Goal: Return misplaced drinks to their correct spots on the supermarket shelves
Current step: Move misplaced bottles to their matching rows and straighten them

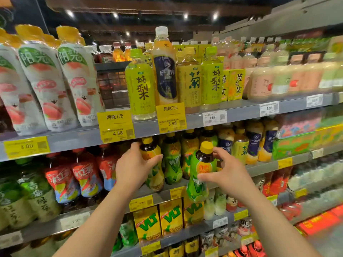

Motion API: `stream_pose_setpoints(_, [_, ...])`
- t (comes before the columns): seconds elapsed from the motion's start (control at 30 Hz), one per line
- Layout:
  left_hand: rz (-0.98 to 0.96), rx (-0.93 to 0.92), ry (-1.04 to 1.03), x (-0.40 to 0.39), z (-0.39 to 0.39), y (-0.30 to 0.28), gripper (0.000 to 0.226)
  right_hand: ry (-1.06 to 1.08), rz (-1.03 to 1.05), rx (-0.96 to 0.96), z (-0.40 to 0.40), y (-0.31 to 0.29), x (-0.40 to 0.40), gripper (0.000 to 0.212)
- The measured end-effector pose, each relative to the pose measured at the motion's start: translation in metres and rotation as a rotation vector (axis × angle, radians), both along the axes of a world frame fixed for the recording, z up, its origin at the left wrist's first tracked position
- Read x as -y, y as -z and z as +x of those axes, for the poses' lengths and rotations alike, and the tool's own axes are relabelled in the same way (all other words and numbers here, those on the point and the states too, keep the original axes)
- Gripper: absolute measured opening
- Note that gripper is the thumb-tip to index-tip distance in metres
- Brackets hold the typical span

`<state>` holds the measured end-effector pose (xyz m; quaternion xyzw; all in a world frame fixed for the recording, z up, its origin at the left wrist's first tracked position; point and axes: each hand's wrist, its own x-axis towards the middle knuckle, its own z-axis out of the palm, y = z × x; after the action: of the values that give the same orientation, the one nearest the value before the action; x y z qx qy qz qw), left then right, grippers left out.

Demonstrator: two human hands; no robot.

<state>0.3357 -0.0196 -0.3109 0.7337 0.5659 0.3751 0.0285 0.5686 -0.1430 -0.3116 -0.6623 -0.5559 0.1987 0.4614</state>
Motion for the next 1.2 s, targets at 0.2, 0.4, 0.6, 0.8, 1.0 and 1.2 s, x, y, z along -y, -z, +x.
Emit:
stream_pose_setpoints(0.2, [-0.048, -0.081, -0.009, -0.022, 0.015, -0.004, 0.069, 0.107, -0.006, 0.020, 0.016, 0.003, 0.013, 0.077])
stream_pose_setpoints(0.4, [-0.145, -0.097, 0.021, -0.034, 0.013, 0.005, 0.069, 0.171, 0.012, 0.041, 0.028, 0.009, 0.018, 0.084])
stream_pose_setpoints(0.6, [-0.189, -0.068, 0.009, -0.035, 0.018, 0.006, 0.068, 0.115, -0.020, 0.040, 0.043, 0.012, 0.004, 0.086])
stream_pose_setpoints(0.8, [-0.142, -0.100, -0.083, -0.028, 0.027, 0.007, 0.063, 0.025, -0.071, 0.053, 0.069, 0.002, -0.021, 0.088])
stream_pose_setpoints(1.0, [-0.130, -0.111, -0.320, -0.012, 0.048, 0.014, 0.072, -0.080, -0.052, 0.067, 0.095, -0.004, -0.039, 0.072])
stream_pose_setpoints(1.2, [0.184, -0.064, -0.296, 0.023, 0.089, 0.015, 0.067, -0.159, -0.051, 0.063, 0.114, -0.002, -0.048, 0.076])
